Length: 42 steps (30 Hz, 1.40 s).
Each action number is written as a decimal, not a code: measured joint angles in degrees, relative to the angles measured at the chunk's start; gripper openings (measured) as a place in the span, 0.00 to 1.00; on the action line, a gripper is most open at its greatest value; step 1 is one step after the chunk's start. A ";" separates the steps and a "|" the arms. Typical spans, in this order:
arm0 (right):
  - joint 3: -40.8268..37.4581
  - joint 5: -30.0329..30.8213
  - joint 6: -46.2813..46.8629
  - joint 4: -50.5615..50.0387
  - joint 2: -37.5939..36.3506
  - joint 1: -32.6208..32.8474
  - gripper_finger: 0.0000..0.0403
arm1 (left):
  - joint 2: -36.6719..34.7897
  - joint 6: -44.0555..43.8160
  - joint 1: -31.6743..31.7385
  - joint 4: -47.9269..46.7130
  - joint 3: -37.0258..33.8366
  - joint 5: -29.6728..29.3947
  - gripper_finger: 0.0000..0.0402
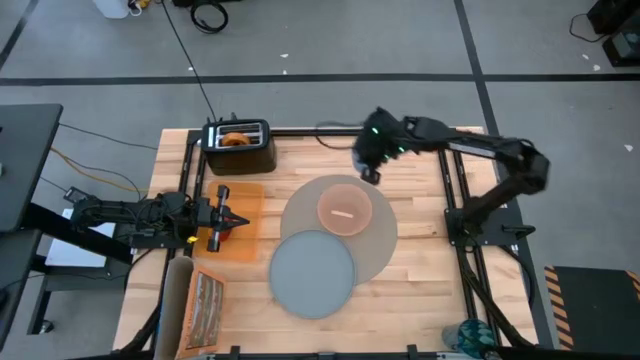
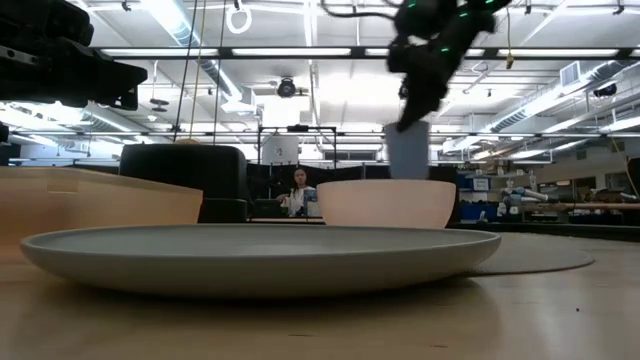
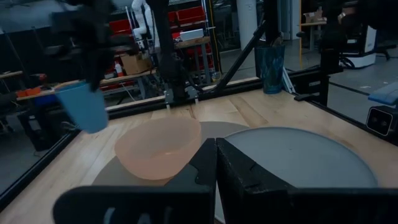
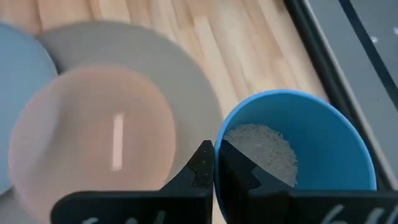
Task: Arrange a breakfast setting
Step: Put the blue cup next to the table mat
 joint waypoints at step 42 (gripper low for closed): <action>-24.18 1.32 -2.62 26.28 -2.06 -2.16 0.06 | 0.00 -0.02 0.02 0.00 0.02 -0.03 0.02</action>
